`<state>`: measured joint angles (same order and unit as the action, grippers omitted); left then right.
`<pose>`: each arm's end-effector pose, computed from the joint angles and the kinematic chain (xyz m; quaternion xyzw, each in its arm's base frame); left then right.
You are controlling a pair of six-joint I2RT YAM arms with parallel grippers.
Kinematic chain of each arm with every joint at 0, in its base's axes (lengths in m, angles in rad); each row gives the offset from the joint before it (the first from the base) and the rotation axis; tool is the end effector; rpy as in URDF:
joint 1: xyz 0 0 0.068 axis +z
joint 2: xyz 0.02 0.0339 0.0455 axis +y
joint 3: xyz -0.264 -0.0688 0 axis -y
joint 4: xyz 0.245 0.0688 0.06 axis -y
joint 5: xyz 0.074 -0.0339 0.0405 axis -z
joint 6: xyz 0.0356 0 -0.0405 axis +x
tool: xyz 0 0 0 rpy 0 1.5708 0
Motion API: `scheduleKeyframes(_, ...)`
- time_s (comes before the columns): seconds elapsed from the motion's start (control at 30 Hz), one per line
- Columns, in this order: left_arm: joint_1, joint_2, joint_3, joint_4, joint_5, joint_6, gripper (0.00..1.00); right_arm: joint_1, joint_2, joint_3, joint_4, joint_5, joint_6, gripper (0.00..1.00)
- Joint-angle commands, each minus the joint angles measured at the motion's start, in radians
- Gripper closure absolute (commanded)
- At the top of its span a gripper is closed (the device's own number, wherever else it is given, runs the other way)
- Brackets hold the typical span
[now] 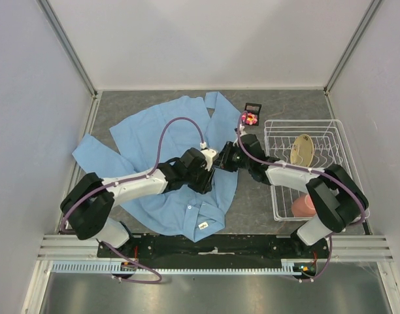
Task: Remove the brooch from the garment
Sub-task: Remove the brooch from the clothes.
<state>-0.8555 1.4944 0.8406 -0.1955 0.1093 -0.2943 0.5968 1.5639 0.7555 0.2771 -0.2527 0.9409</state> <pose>0.1958 -0.2313 0.1932 0.2772 0.8924 -0.2345 0.2680 0.2632 0.1896 0.1868 0.0857 0.8590 0.4212 0.2781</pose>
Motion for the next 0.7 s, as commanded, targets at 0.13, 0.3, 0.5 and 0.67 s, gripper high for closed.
scheduleKeyframes(0.13,-0.016,0.078,0.071,0.05,-0.152,0.112,0.67,0.049,0.055,-0.041,-0.11,-0.019,-0.154,0.89)
scheduleKeyframes(0.3,-0.042,0.142,0.113,0.022,-0.152,0.197,0.57,0.049,-0.007,-0.114,-0.226,0.091,-0.2,0.9)
scheduleKeyframes(0.5,-0.08,0.188,0.146,0.004,-0.158,0.283,0.47,0.047,-0.067,-0.162,-0.239,0.125,-0.226,0.9)
scheduleKeyframes(0.67,-0.111,0.231,0.17,-0.008,-0.181,0.369,0.45,0.021,-0.062,-0.196,-0.185,0.064,-0.203,0.9)
